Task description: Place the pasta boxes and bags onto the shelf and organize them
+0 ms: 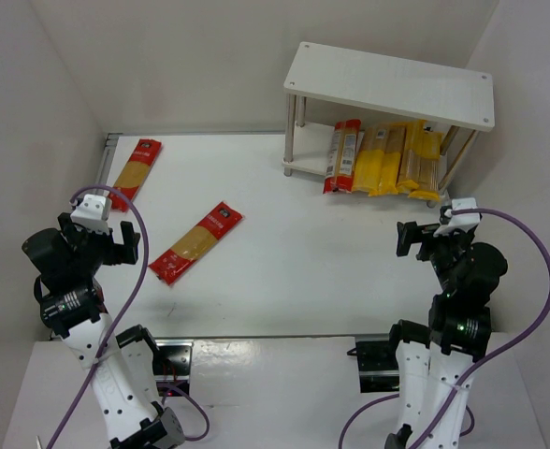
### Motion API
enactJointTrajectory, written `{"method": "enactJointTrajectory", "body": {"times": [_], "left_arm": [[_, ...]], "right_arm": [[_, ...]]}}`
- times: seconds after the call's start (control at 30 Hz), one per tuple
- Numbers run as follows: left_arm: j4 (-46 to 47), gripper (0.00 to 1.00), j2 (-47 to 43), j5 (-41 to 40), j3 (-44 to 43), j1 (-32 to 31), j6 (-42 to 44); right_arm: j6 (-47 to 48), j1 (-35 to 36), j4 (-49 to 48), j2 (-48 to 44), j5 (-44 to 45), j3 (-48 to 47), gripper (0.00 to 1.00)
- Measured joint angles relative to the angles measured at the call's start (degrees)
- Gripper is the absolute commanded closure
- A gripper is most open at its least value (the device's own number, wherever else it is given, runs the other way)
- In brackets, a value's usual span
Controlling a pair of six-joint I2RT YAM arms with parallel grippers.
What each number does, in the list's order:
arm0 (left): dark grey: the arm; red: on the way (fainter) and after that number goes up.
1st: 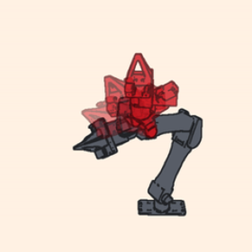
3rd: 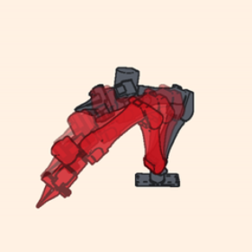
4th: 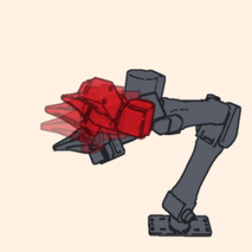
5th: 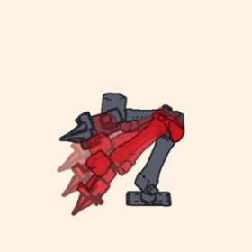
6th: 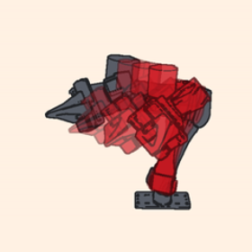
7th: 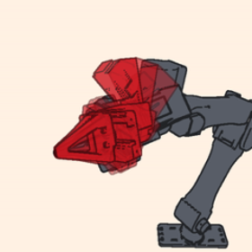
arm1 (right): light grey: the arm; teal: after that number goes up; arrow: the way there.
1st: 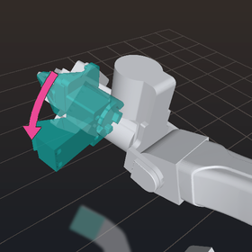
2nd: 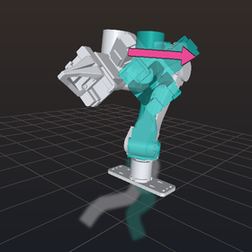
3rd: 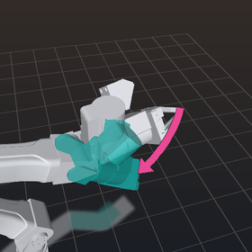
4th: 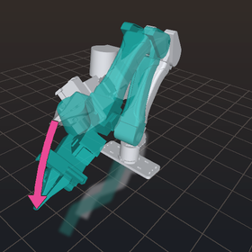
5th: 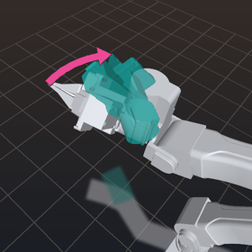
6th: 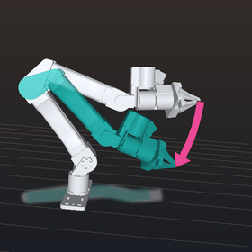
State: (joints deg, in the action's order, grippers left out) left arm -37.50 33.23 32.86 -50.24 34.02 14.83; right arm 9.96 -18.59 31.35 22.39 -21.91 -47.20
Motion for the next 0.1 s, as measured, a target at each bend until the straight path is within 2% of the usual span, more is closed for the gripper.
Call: {"method": "enactJointTrajectory", "body": {"times": [0.1], "left_arm": [[0.00,0.00,0.00,0.02,0.00,0.00,0.00]], "right_arm": [[0.00,0.00,0.02,0.00,-0.02,0.00,0.00]]}}
